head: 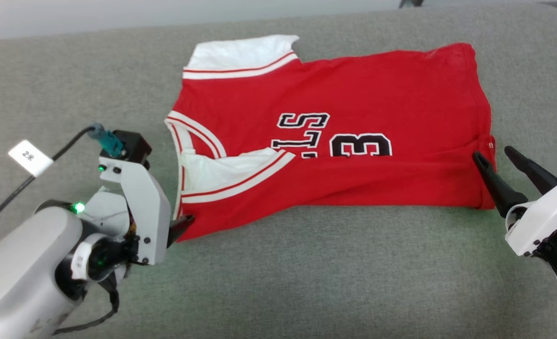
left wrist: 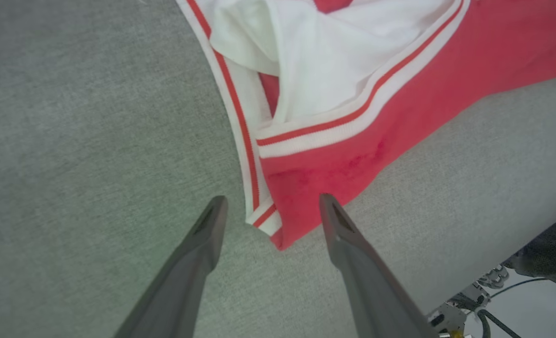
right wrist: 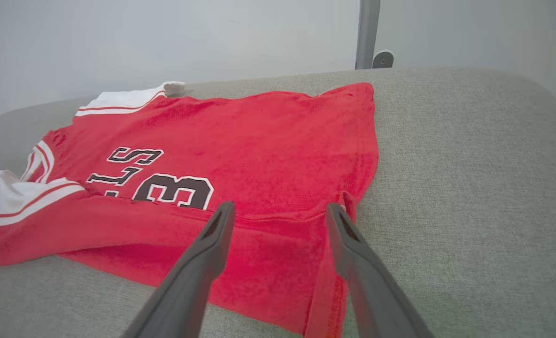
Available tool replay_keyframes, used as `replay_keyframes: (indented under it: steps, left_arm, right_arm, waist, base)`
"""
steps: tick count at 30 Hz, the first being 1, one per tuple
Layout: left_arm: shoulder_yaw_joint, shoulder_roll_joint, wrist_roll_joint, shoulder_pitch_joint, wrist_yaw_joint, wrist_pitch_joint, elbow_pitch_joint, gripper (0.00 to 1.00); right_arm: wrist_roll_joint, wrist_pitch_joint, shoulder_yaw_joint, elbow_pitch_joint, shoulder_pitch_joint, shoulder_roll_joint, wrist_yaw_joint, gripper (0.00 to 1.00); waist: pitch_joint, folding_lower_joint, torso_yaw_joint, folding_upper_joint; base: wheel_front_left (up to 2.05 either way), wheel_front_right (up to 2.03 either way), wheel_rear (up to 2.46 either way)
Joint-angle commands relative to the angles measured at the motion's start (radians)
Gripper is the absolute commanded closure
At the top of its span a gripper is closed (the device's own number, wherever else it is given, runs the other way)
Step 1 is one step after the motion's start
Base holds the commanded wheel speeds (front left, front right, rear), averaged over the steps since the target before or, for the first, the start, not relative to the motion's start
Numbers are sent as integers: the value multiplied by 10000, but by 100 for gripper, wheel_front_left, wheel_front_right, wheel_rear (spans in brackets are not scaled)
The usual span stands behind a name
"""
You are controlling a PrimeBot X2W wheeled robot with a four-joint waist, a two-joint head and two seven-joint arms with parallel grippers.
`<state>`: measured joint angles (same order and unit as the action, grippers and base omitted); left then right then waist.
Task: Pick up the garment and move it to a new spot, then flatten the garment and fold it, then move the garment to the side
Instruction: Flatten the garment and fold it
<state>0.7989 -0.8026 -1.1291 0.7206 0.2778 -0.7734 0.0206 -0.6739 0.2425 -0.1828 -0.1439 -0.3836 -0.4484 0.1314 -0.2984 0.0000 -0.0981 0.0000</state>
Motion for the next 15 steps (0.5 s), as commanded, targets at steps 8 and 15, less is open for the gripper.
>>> replay_keyframes:
  steps: [8,15]
  left_arm:
    - [68,419,-164,-134,-71,148,-1258,0]
    - [237,773,-489,-527,-468,157,-1800,100]
  right_arm:
    - [22,-74,-13,-4,-214,92,-14,0]
    - [24,103,86,90,56,-65,-14,0]
  waist:
    - [-575,0,-616,0]
    - [-527,0,-690,0]
  base:
    - [0,0,0]
    - [0,0,0]
